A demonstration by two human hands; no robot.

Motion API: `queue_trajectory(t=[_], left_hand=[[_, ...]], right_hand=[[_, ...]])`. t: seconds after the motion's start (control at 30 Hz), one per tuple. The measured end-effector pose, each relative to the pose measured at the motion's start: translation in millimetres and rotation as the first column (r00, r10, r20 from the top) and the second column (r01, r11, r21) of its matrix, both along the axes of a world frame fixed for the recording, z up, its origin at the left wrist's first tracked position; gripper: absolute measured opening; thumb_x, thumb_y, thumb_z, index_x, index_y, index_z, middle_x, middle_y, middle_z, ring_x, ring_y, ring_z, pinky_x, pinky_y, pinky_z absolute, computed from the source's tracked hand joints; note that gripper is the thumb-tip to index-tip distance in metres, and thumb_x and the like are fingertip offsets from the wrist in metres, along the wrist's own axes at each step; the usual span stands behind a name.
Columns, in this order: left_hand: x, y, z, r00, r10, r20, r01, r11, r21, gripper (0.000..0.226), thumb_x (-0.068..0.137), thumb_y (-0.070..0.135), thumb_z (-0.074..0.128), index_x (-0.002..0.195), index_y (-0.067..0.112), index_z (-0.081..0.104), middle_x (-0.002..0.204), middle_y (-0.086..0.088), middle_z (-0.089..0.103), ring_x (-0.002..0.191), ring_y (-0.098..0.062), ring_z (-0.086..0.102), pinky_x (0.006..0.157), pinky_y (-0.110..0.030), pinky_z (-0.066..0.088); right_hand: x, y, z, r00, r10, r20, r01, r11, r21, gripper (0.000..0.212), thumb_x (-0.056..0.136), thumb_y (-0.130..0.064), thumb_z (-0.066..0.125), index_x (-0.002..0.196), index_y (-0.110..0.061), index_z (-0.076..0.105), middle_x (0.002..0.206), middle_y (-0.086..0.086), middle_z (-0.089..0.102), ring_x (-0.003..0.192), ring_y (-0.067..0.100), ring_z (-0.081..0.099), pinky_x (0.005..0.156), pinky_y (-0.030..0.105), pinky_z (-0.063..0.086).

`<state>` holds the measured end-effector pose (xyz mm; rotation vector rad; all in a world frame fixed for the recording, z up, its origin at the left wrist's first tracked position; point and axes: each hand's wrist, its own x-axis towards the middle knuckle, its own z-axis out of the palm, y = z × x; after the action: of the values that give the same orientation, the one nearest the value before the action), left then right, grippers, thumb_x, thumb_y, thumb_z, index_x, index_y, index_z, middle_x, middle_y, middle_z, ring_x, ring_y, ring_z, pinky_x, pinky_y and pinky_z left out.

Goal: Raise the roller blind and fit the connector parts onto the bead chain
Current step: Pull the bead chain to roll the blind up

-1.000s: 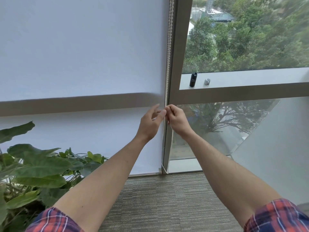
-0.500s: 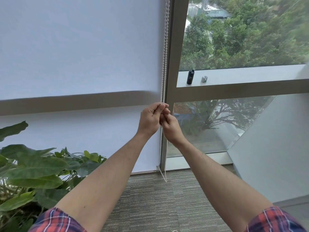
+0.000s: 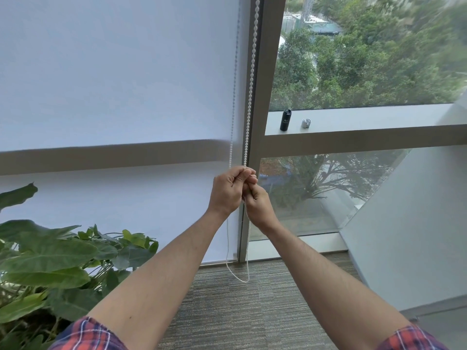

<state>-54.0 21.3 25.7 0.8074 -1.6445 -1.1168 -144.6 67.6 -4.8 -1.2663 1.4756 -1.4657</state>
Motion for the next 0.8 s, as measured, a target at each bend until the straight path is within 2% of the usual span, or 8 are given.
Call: queue_trajectory(t=[0.1,0.2,0.3,0.37,0.43,0.57,0.67,0.8], left_hand=[[0,1,-2,1.0,-0.01,-0.005,0.01,1.0,-0.005,0.017,0.097,0.02,0.058,0.091,0.019,0.073,0.076,0.003,0.075,0.076,-0.009,0.073,0.078,-0.025,0.058],[2,1,-2,1.0,-0.015,0.002,0.015,1.0,-0.013,0.017,0.096,0.023,0.057,0.089,0.022,0.073,0.075,0.005,0.075,0.077,-0.012,0.074,0.078,-0.033,0.06],[4,2,-4,1.0,-0.011,0.016,0.011,1.0,-0.019,0.018,0.097,0.022,0.057,0.088,0.023,0.072,0.075,0.0,0.076,0.075,-0.018,0.075,0.071,-0.036,0.061],[4,5,-3,0.999,-0.018,0.029,0.018,1.0,-0.013,0.018,0.097,0.021,0.057,0.087,0.024,0.072,0.076,-0.005,0.075,0.065,-0.018,0.072,0.055,-0.031,0.058],[4,6,-4,0.999,-0.008,0.048,0.01,0.999,-0.034,0.018,0.097,0.019,0.057,0.088,0.018,0.072,0.075,-0.009,0.075,0.061,-0.019,0.071,0.05,-0.028,0.054],[4,6,-4,0.994,0.016,0.111,-0.002,0.992,-0.129,0.019,0.097,0.017,0.057,0.09,0.007,0.073,0.072,-0.006,0.075,0.074,-0.023,0.074,0.075,-0.04,0.06],[3,8,-4,0.995,-0.002,0.101,0.013,0.993,-0.114,0.019,0.097,0.018,0.057,0.089,0.009,0.073,0.068,0.001,0.073,0.072,-0.019,0.074,0.078,-0.044,0.06],[-4,14,-8,0.994,-0.034,0.108,0.045,0.993,-0.107,0.019,0.096,0.017,0.057,0.089,0.008,0.073,0.068,0.001,0.072,0.07,-0.017,0.074,0.078,-0.047,0.06]], right_hand=[[0,2,-3,1.0,-0.012,0.006,0.012,1.0,0.011,0.027,0.102,-0.002,0.041,0.114,-0.004,0.065,0.1,0.007,0.072,0.087,-0.009,0.066,0.078,0.009,0.049],[-2,2,-3,1.0,-0.007,-0.012,0.007,1.0,0.023,0.025,0.101,-0.003,0.042,0.106,-0.002,0.067,0.101,0.019,0.072,0.09,0.008,0.068,0.082,0.019,0.054],[-6,3,-6,0.999,0.013,-0.049,-0.011,0.999,0.035,0.033,0.1,-0.006,0.044,0.083,-0.025,0.065,0.075,-0.009,0.068,0.071,0.006,0.061,0.069,0.029,0.052],[-12,6,-9,0.992,0.048,-0.12,-0.041,0.998,0.057,0.035,0.099,-0.006,0.046,0.072,-0.021,0.063,0.058,-0.015,0.06,0.057,0.002,0.052,0.06,0.027,0.044],[-25,7,-6,0.976,0.114,-0.186,-0.095,0.99,0.109,0.024,0.097,-0.006,0.052,0.082,-0.011,0.071,0.062,-0.018,0.065,0.061,-0.001,0.056,0.066,0.025,0.048],[-61,1,29,0.948,0.209,-0.241,-0.152,0.96,0.233,0.016,0.088,-0.006,0.07,0.1,-0.017,0.075,0.098,0.001,0.076,0.093,0.01,0.069,0.095,0.041,0.056],[-73,-3,73,0.995,0.095,-0.04,-0.094,0.995,0.028,0.017,0.093,-0.007,0.063,0.103,-0.016,0.073,0.102,0.007,0.074,0.099,0.02,0.067,0.096,0.042,0.053],[-46,-8,130,0.872,0.423,0.247,-0.359,0.895,-0.264,0.03,0.105,-0.02,0.042,0.114,-0.004,0.066,0.101,0.012,0.071,0.09,0.027,0.067,0.083,0.037,0.055]])
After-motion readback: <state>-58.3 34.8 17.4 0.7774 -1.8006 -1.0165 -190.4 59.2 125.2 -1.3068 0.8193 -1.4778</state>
